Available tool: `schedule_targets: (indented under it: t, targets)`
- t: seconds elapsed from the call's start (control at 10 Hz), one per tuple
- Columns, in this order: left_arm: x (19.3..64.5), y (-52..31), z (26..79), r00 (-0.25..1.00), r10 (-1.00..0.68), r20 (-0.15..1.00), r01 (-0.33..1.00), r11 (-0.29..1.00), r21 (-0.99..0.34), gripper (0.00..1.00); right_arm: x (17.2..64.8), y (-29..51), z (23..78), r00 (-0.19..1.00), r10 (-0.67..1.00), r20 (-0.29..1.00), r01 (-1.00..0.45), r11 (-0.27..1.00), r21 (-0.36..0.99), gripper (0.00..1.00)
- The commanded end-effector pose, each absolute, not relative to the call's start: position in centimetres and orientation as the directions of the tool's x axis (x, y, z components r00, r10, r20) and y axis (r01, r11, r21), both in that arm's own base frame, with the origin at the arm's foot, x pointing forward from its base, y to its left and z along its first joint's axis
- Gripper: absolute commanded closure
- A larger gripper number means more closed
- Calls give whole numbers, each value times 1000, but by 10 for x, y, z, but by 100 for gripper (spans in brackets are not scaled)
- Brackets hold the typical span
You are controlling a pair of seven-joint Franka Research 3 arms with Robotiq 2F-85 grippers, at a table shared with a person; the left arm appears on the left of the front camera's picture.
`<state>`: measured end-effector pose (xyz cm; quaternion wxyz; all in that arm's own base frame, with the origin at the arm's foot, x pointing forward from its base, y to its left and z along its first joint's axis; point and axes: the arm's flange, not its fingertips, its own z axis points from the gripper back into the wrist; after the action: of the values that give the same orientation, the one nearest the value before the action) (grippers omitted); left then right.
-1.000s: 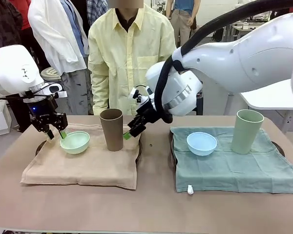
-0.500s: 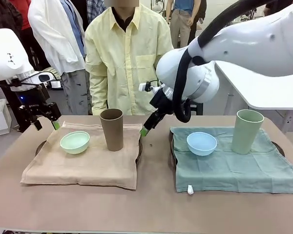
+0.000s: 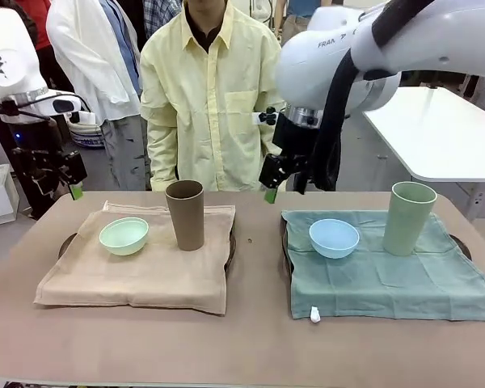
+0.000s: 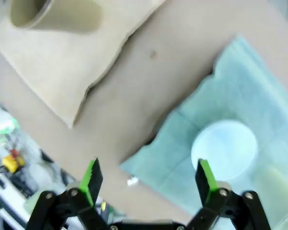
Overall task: Set up a tray with a mat and arrange the tableware.
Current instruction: Place the Picnic Bowl and Reusable plastic cup back onto the Handle tray in front of the human's position.
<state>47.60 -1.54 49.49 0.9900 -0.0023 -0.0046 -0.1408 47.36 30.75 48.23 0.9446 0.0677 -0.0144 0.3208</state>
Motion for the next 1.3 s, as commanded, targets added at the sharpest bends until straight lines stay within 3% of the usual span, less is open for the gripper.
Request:
schedule_targets:
  t: [0.0, 0.3, 0.4, 0.5, 1.2]
  targets:
    - [466, -27, 522, 964, -266, 15, 265, 964, 31, 16, 457, 322, 515, 834, 548, -58, -548, 836, 13, 0]
    - [454, -29, 566, 965, -259, 51, 260, 966, -14, 16, 440, 343, 553, 848, 528, -42, -529, 847, -47, 0]
    - [450, -26, 572, 965, -257, 54, 259, 965, -40, 16, 441, 320, 535, 848, 528, -47, -530, 848, -19, 0]
    - [456, -30, 556, 956, -289, 51, 290, 957, 6, 16, 441, 320, 535, 848, 528, -47, -530, 848, -19, 0]
    - [456, -30, 556, 956, -289, 51, 290, 957, 6, 16, 441, 320, 535, 848, 528, -47, -530, 848, -19, 0]
